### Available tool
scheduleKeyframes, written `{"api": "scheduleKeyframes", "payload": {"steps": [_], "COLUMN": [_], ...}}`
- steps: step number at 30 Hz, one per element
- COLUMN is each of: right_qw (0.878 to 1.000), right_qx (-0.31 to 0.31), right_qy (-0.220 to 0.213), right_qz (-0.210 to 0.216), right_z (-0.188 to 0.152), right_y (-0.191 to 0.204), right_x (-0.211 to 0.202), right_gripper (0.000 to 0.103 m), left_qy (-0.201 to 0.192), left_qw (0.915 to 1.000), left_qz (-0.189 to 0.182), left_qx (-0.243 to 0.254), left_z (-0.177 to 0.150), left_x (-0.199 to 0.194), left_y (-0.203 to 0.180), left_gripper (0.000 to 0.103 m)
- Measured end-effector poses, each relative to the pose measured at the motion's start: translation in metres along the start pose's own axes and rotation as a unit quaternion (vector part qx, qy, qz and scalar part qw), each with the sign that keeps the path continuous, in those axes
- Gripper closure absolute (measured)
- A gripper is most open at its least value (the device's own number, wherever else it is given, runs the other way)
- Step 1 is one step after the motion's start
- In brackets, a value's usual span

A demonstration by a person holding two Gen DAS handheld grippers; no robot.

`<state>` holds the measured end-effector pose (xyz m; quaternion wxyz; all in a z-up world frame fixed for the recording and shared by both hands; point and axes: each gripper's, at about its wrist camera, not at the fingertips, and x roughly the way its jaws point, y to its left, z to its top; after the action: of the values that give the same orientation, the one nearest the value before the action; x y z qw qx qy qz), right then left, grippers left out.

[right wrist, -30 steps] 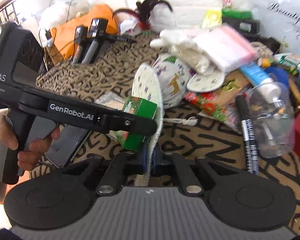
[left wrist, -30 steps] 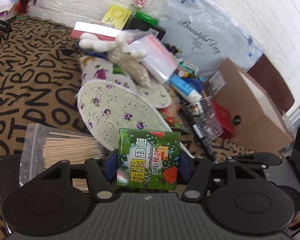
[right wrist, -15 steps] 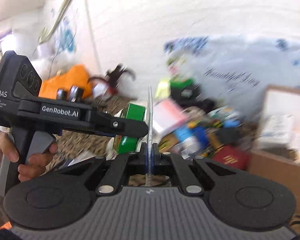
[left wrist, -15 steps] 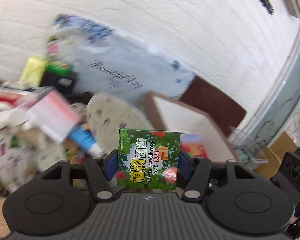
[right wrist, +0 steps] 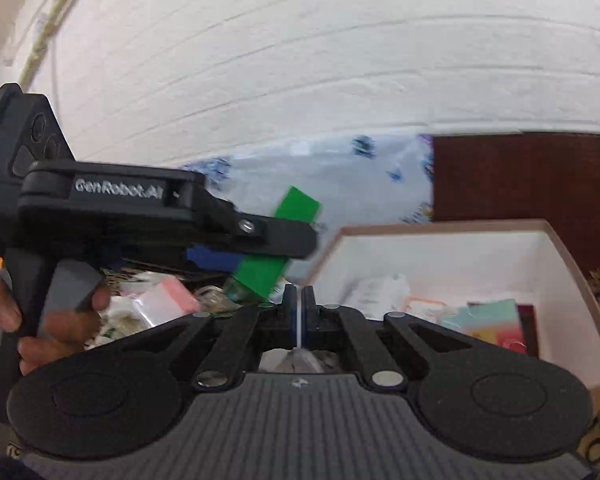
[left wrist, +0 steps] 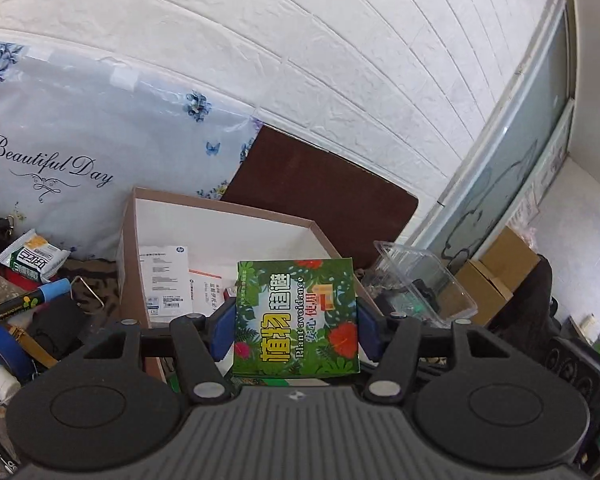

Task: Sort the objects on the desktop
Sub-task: 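Lift and carry the green box and insole over the cardboard box with both grippers, then release the green box with the left gripper while the right gripper drops the insole in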

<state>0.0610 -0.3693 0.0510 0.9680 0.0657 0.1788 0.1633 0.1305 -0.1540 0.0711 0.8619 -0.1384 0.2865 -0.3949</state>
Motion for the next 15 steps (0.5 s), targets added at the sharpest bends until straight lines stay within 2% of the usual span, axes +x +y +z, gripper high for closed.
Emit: {"api": "scheduleKeyframes", "payload": {"steps": [4, 6, 9, 14, 15], "right_qw": [0.999, 0.999, 0.999, 0.992, 0.989], "right_qx": [0.027, 0.040, 0.027, -0.047, -0.065], "right_qy": [0.009, 0.012, 0.027, 0.111, 0.132], "right_qz": [-0.021, -0.029, -0.017, -0.027, -0.027], "right_z": [-0.014, -0.012, -0.012, -0.053, -0.066], "right_y": [-0.022, -0.028, -0.023, -0.003, 0.000], "right_x": [-0.004, 0.001, -0.008, -0.012, -0.010], "right_gripper": [0.103, 0.103, 0.103, 0.089, 0.078], "left_qy": [0.015, 0.015, 0.014, 0.021, 0.023], "left_qw": [0.9996, 0.9997, 0.9994, 0.9991, 0.9991], "left_qz": [0.016, 0.020, 0.032, 0.033, 0.034], "left_qx": [-0.018, -0.007, -0.001, -0.014, -0.012], "left_z": [-0.002, -0.001, 0.000, -0.009, -0.011], "left_x": [0.011, 0.011, 0.013, 0.014, 0.013], "left_y": [0.009, 0.009, 0.011, 0.015, 0.013], "left_gripper": [0.041, 0.041, 0.041, 0.041, 0.041]}}
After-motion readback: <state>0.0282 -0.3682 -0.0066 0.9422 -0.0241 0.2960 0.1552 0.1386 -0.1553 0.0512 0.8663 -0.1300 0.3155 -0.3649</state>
